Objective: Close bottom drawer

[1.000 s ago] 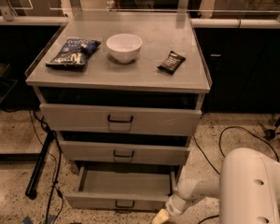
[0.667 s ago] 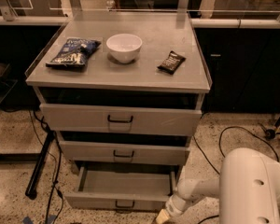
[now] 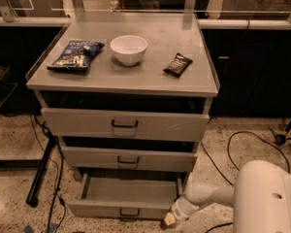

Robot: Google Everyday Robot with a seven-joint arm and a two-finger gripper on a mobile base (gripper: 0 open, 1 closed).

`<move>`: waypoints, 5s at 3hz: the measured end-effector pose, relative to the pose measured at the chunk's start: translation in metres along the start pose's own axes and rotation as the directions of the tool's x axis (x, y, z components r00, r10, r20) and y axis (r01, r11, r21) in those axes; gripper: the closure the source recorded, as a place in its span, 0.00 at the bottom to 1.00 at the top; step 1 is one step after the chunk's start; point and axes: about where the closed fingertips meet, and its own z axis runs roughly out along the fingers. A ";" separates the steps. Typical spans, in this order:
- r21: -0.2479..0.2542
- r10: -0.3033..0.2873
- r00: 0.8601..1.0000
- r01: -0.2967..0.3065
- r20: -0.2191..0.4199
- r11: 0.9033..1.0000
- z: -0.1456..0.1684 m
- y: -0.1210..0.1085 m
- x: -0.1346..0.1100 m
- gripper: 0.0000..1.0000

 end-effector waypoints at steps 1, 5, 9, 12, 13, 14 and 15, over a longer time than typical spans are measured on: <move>0.007 -0.052 0.998 0.052 0.026 0.999 0.000 -0.001 -0.018 1.00; 0.026 -0.090 0.995 0.089 0.038 0.996 0.001 0.000 -0.032 0.22; 0.026 -0.090 0.995 0.089 0.038 0.996 0.001 0.000 -0.032 0.39; 0.021 -0.114 0.991 0.113 0.069 0.993 0.009 -0.004 -0.051 1.00; 0.069 -0.139 0.988 0.134 0.072 0.989 0.009 -0.010 -0.064 1.00; 0.142 -0.162 0.984 0.150 0.073 0.978 0.010 -0.024 -0.084 1.00; 0.192 -0.173 0.983 0.157 0.069 0.969 0.011 -0.034 -0.095 1.00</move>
Offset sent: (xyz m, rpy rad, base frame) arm 0.0431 0.0235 0.0092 0.0029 -0.1265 0.0804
